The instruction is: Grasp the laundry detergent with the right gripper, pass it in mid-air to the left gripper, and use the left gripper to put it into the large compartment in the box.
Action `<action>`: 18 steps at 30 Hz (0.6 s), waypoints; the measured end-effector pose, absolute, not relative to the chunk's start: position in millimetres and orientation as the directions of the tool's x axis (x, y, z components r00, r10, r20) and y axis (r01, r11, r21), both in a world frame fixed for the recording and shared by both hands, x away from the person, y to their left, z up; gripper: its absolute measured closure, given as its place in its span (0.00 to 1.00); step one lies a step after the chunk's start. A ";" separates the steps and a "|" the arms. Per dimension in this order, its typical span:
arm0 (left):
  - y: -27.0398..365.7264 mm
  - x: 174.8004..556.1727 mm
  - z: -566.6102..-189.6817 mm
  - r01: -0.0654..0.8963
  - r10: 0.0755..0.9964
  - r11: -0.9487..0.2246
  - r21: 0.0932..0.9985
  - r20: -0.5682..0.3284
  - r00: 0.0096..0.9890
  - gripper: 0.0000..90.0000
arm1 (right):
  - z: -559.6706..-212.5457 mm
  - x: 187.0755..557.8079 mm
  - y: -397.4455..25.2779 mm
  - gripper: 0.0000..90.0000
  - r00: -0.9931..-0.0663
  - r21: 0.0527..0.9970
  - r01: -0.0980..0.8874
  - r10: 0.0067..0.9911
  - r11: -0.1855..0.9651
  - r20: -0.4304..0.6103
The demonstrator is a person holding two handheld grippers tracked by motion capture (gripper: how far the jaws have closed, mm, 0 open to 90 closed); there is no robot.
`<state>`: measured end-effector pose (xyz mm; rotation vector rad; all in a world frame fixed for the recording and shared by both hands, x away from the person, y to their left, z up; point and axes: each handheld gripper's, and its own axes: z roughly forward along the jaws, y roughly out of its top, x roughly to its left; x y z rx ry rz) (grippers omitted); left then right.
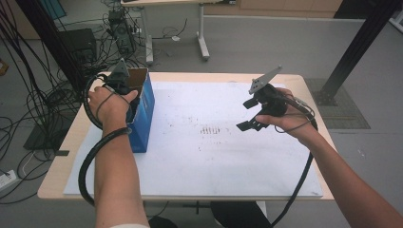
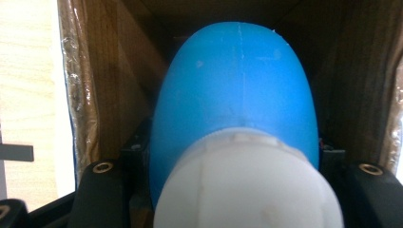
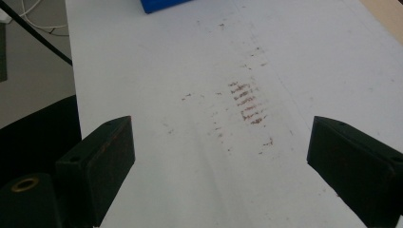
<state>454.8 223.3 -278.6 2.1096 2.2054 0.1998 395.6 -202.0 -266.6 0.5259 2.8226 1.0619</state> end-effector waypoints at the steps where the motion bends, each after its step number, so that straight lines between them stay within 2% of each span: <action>1: 223.1 455.0 -278.6 0.988 0.998 0.042 0.151 0.030 -0.047 0.42 | -266.7 395.7 -202.0 0.10 -0.938 0.653 0.289 0.345 0.700 0.045; 18: 223.8 454.7 -278.5 0.988 0.999 0.044 0.150 0.025 -0.048 0.41 | -267.5 396.5 -199.4 0.10 -0.940 0.646 0.285 0.340 0.708 0.041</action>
